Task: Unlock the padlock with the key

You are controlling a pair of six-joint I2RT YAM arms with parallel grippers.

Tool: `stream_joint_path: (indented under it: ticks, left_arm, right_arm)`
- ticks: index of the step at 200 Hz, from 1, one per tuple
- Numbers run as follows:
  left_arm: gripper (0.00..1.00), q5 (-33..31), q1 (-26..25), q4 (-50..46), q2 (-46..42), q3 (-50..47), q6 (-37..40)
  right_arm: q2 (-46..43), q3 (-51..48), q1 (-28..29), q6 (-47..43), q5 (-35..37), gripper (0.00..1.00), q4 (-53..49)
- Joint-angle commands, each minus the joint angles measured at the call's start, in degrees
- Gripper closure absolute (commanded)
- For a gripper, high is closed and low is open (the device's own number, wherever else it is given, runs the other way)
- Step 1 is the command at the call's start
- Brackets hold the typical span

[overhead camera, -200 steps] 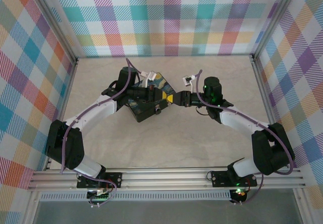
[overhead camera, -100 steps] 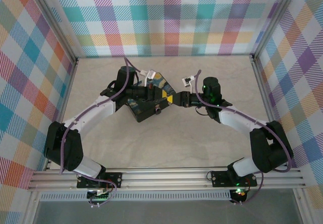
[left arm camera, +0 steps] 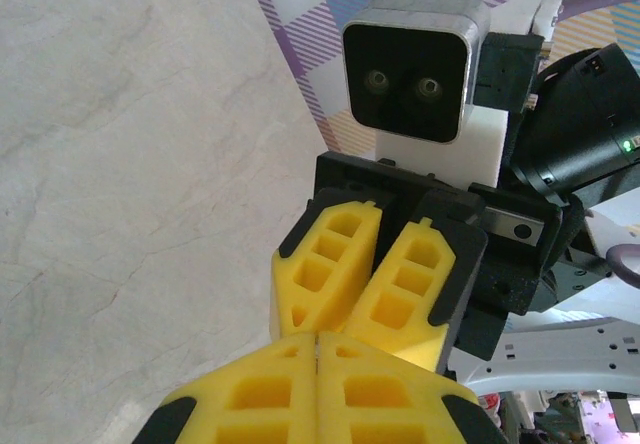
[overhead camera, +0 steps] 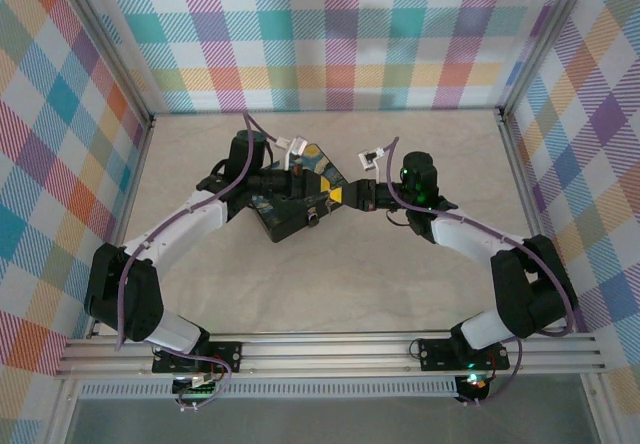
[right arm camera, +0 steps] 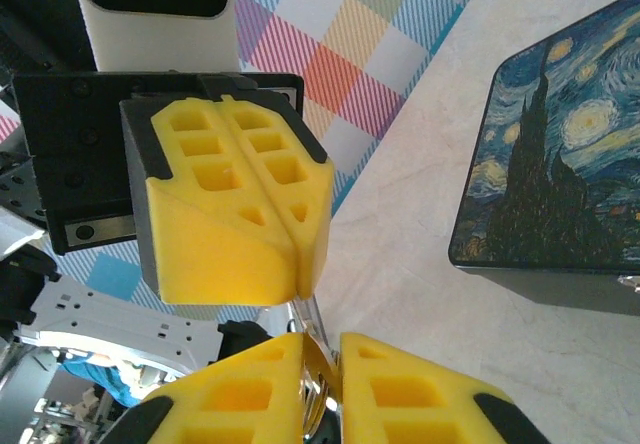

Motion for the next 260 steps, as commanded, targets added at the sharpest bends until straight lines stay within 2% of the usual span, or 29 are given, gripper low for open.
stream_joint_path:
  ticks: [1,29,59,85,98,109,122,135,168,193,237,260]
  left_arm:
    - [1.00,0.7,0.8,2.1,-2.3,-1.3,-0.5]
    - [1.00,0.6,1.5,3.3,-3.0,-2.4,-1.3]
    - [1.00,-0.6,2.1,3.3,-3.2,-3.3,-1.8]
    - [0.68,-2.8,2.2,0.7,-2.7,-2.9,-1.5]
    - [0.46,-4.2,2.4,-0.4,-2.8,-2.8,-1.4]
    - [0.34,-6.1,2.5,-1.9,-3.1,-2.6,-1.3]
    - [0.27,-8.9,2.5,-4.5,-3.5,-1.9,-0.7]
    - [0.24,-12.5,2.5,-7.2,-3.9,-1.1,-0.7]
    - [0.22,-27.9,0.3,-12.6,-4.5,-1.7,-5.8]
    - [0.22,-44.8,-6.8,-17.1,-5.6,-3.8,-11.3]
    - [0.21,-66.3,-20.7,-22.2,-0.9,-3.3,-18.7]
    - [0.21,-75.2,-25.9,-22.5,3.6,-2.7,-24.3]
  right_arm:
    - [0.5,-0.4,0.4,1.9,-2.3,0.92,7.0]
    - [0.3,-0.9,0.4,2.5,-2.8,1.00,8.4]
    - [0.1,-2.2,0.3,4.5,-2.2,1.00,12.4]
    - [0.4,-2.0,0.3,4.0,-1.8,1.00,11.5]
    - [0.0,-1.5,0.2,1.7,-1.0,1.00,7.3]
    - [-0.7,-1.0,0.2,-1.0,-0.4,1.00,2.8]
    - [-1.7,-0.5,0.1,-4.5,0.3,1.00,-2.5]
    - [-2.8,0.3,-0.1,-7.5,0.9,1.00,-7.5]
    - [-4.6,1.0,-2.0,-12.5,3.7,1.00,-16.8]
    - [-4.6,2.3,-4.5,-16.9,8.6,1.00,-28.2]
    - [-7.6,1.6,-7.4,-17.7,15.6,1.00,-38.4]
    - [-10.5,0.9,-7.6,-18.7,18.7,1.00,-41.4]
